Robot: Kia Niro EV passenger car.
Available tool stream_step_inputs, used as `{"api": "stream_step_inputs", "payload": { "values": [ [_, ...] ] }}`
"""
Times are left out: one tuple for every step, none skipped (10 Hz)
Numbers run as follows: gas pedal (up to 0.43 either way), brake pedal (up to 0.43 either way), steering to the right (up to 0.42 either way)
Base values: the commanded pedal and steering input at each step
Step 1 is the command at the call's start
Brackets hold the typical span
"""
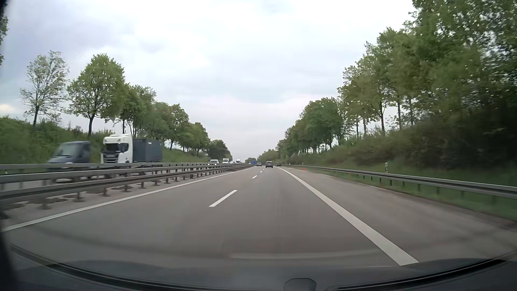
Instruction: Follow the waypoints while adhering to traffic rules and regulations
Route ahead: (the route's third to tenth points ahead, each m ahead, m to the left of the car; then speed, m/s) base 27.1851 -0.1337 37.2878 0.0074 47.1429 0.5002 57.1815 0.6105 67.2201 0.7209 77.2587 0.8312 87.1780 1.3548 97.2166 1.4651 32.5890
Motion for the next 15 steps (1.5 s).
{"api": "stream_step_inputs", "payload": {
  "values": [
    [0.350,0.000,-0.005],
    [0.350,0.000,-0.004],
    [0.350,0.000,-0.005],
    [0.350,0.000,-0.005],
    [0.350,0.000,-0.004],
    [0.350,0.000,-0.004],
    [0.350,0.000,-0.004],
    [0.350,0.000,-0.004],
    [0.350,0.000,-0.004],
    [0.350,0.000,-0.004],
    [0.350,0.000,-0.004],
    [0.350,0.000,-0.004],
    [0.350,0.000,-0.004],
    [0.350,0.000,-0.004],
    [0.350,0.000,-0.004]
  ]
}}
